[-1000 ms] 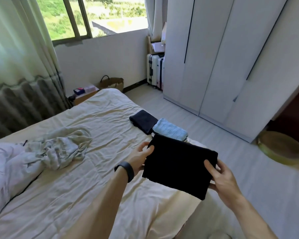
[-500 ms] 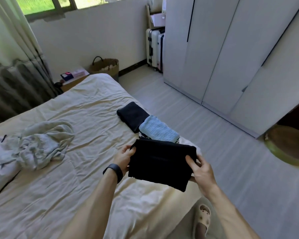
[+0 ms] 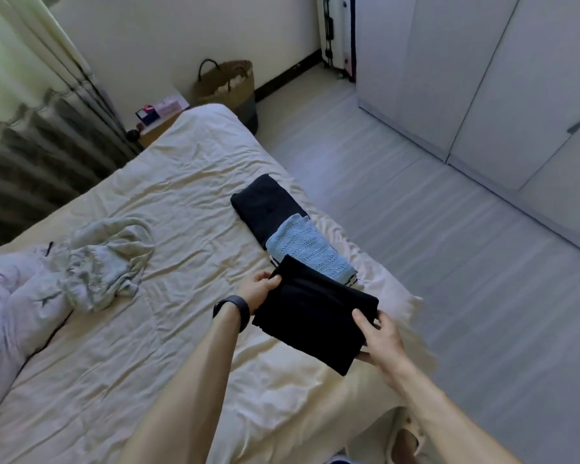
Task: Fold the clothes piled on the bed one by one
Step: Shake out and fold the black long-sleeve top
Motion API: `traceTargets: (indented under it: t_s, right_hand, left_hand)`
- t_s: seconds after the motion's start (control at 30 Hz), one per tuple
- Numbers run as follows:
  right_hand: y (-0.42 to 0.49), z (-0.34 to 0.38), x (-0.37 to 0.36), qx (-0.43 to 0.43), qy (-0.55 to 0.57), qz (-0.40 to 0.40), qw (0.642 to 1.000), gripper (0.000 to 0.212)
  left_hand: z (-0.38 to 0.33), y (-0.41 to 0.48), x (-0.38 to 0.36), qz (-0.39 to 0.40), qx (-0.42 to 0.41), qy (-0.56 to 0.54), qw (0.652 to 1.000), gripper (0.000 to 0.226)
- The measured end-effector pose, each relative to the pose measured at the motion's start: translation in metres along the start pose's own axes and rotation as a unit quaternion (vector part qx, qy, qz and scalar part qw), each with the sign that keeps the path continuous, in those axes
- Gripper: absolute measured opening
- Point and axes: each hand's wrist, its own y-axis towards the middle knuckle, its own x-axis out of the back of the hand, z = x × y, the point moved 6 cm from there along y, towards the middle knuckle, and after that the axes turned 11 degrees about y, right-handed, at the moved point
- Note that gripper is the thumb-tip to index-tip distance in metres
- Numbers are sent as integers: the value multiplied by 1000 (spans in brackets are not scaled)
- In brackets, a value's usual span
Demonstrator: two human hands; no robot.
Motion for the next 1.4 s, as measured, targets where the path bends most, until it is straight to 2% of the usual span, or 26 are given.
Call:
traceTargets:
  t_s: [0.17,0.3,0.47,0.53,0.63,0.73,0.83,0.9,0.93,0.97,1.0,1.03,1.1,1.17,1.27,1.33,1.4]
  right_hand:
    - [49,10,-34,-15,42,-33,998,17]
    - [91,14,-64,-16,81,-82,993,24]
    - [149,5,-88,-38,108,-135,984,27]
    - [169,-1,-92,-41,103,-155,982,30]
    - [188,-10,-90,-43,77,-186,979,38]
    - [190,-12,-82,-22,41,-217,975,40]
    - [182,-16,-79,-24,47,-208,977,38]
    - [174,-15,-80,-20,19,-203,979,39]
    - [170,-11,-79,2,-37,-215,976,42]
    - [166,-4,-78,44,-118,-241,962,48]
    - [161,7,-80,106,-211,-271,933,55]
    - [156,20,-88,182,-303,-290,889,60]
    - [156,39,-115,323,-446,-270,789,65]
    - [176,40,-137,380,-543,-205,721,62]
    - [215,16,-139,327,-623,-132,698,57]
    - [231,-8,-128,296,-652,-105,690,61]
    - [243,-25,-115,303,-663,-97,678,69]
  left_hand:
    - [-36,76,19,-13,-52,66,996,8]
    - [-62,150,23,-19,-88,142,986,18]
    - [-81,230,17,-21,-115,177,977,7]
    - [-80,252,12,-24,-111,208,972,11]
    - [-68,272,0,-22,-91,230,969,24]
    - [-57,279,-11,-12,-84,219,972,21]
    - [-55,277,-15,-24,-105,234,966,22]
    - [-58,271,-15,-56,-139,289,946,35]
    - [-59,264,-13,-102,-176,323,924,43]
    - [-63,253,-11,-159,-228,348,895,50]
    - [-67,239,-11,-206,-290,361,862,54]
    - [-71,227,-14,-233,-354,369,827,57]
    - [-69,218,-28,-216,-445,401,771,59]
    - [-65,225,-45,-155,-475,452,739,56]
    - [-53,251,-64,-76,-442,531,719,55]
    - [-37,268,-72,-43,-418,546,725,55]
    - [-23,280,-79,-38,-412,535,737,55]
